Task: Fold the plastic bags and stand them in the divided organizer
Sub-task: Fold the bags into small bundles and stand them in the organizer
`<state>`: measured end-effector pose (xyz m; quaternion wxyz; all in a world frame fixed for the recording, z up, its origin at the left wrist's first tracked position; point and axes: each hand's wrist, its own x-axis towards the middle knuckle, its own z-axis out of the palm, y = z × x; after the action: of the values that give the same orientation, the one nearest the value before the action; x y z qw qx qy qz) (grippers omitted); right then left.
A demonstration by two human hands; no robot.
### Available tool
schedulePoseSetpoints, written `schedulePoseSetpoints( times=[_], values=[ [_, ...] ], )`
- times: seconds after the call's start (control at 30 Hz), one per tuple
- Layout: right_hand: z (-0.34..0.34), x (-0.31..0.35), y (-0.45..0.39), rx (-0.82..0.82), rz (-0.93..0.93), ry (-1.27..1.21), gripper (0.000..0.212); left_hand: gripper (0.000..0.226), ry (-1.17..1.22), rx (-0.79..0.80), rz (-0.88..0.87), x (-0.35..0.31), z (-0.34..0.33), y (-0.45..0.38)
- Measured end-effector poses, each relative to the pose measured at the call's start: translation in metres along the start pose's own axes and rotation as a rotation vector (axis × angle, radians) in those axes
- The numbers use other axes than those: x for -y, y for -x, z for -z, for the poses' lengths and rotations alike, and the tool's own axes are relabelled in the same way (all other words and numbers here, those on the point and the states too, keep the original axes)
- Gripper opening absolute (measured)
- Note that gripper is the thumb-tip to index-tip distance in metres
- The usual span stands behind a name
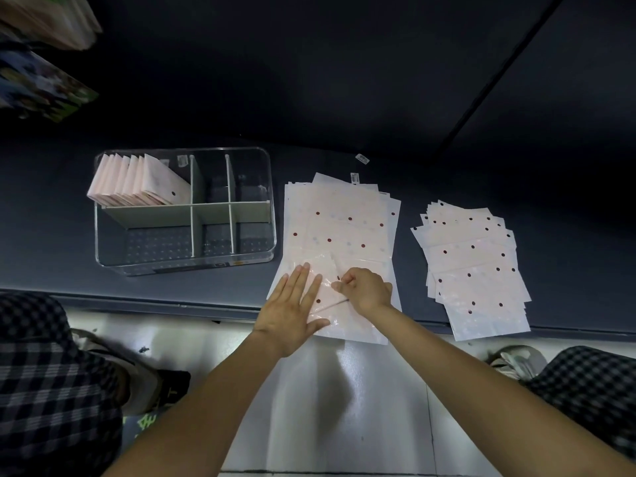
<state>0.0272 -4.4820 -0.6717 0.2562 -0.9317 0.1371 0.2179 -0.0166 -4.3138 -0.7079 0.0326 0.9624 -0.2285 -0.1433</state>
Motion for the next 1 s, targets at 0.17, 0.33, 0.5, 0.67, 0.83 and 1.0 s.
schedulePoseSetpoints(
  times=[0.17, 0.33, 0.5, 0.67, 0.83, 1.0],
  values=[
    [-0.006, -0.007, 0.012, -0.143, 0.063, 0.047, 0.019, 0.084, -0.013, -0.002, -0.002, -0.001, -0.001, -0.001],
    [-0.024, -0.018, 0.034, -0.384, 0.778, 0.314, 0.032, 0.088, -0.011, 0.019, -0.015, 0.0, -0.002, -0.002],
    [-0.029, -0.058, 0.045, -0.201, 0.842, 0.704, 0.062, 0.094, -0.003, 0.035, -0.022, 0.003, -0.003, -0.003],
    [-0.01, -0.066, 0.048, -0.23, 0.824, 0.809, 0.059, 0.094, 0.032, 0.053, -0.036, 0.006, -0.002, -0.004],
    [-0.003, -0.043, 0.044, -0.406, 0.856, 0.454, 0.024, 0.092, 0.066, 0.061, -0.035, 0.008, -0.004, -0.005],
    [-0.004, -0.026, 0.03, -0.354, 0.964, 0.494, 0.018, 0.084, 0.098, 0.053, -0.045, 0.01, -0.002, -0.005]
  ],
)
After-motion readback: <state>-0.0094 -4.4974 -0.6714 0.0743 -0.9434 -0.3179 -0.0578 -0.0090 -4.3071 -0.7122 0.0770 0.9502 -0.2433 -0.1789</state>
